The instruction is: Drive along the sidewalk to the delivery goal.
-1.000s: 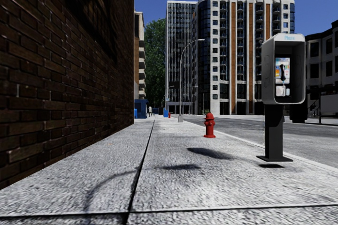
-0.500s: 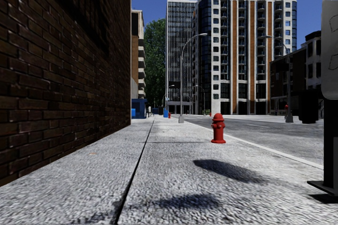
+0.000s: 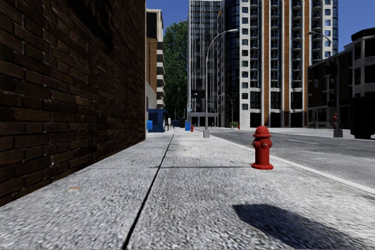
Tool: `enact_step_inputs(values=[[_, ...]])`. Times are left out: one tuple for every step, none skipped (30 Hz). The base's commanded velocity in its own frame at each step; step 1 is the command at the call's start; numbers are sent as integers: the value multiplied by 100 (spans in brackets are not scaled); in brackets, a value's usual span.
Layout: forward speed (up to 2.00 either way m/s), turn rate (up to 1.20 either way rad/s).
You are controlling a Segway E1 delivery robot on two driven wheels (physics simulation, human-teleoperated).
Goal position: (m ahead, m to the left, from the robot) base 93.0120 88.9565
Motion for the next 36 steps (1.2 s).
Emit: enact_step_inputs(values=[[200,0],[200,0],[200,0],[200,0],[200,0],[200,0],[200,0],[200,0],[200,0],[200,0],[200,0],[200,0],[200,0],[200,0],[200,6],[200,15],[200,15],[200,17],[200,18],[200,18],[200,18],[200,18],[200,18],[200,18],[200,18],[200,18],[200,18],[200,18],[200,9],[200,0],[200,0],[200,0],[200,0],[200,0],[200,0],[200,0]])
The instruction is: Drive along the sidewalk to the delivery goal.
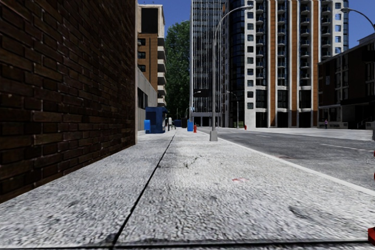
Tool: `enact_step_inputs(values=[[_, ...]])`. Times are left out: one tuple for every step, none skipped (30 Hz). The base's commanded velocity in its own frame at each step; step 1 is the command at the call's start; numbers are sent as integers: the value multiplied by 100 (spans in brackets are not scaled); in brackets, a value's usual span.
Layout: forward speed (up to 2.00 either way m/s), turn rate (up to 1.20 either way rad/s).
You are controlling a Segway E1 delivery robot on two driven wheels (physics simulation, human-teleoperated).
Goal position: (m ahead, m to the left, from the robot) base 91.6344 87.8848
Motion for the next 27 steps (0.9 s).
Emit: enact_step_inputs(values=[[200,0],[200,0],[200,0],[200,0],[200,0],[200,0],[200,0],[200,0],[200,0],[200,0],[200,0],[200,0],[200,0],[200,0],[200,0],[200,0],[200,0],[200,0],[200,0],[200,0],[200,0],[200,0],[200,0],[200,0],[200,0],[200,0],[200,0]])
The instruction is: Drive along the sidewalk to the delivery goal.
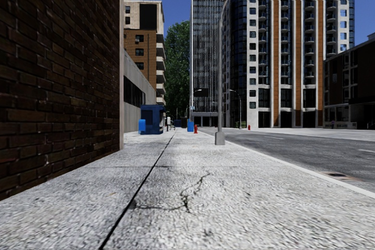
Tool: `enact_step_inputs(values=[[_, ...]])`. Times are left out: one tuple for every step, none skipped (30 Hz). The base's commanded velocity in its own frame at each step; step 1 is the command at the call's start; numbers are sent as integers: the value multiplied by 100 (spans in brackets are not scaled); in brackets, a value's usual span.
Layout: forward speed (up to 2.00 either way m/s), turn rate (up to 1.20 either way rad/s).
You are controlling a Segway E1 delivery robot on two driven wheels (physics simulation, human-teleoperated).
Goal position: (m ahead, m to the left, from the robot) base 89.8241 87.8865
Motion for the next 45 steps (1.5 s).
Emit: enact_step_inputs(values=[[200,0],[200,0],[200,0],[200,0],[200,0],[200,0],[200,0],[200,0],[200,0],[200,0],[199,0],[199,0],[199,0],[199,0],[199,0],[199,0],[199,0],[199,0],[199,0],[199,0],[199,0],[199,0],[199,0],[199,0],[199,0],[199,0],[199,0],[199,0],[199,0],[199,0],[199,0],[199,0],[199,0],[199,0],[199,0],[199,0],[199,0],[199,0],[199,0],[199,0],[199,0],[199,0],[199,0],[199,0],[199,0]])
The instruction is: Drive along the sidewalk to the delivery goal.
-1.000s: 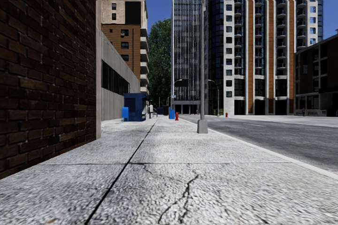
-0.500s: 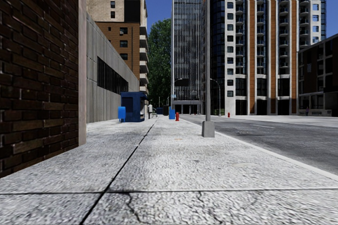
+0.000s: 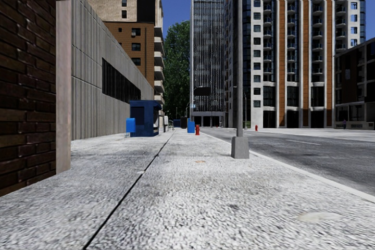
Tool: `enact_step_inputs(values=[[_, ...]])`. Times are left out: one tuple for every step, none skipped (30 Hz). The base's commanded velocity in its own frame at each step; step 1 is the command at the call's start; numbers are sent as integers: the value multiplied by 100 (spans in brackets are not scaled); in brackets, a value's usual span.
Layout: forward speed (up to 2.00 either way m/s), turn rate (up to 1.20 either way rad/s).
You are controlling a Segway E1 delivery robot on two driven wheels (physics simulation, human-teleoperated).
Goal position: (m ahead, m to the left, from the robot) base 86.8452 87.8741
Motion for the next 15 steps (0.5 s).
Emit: enact_step_inputs(values=[[199,0],[199,0],[199,0],[199,0],[199,0],[199,0],[199,0],[199,0],[199,0],[199,0],[199,0],[199,0],[199,0],[199,0],[199,0]])
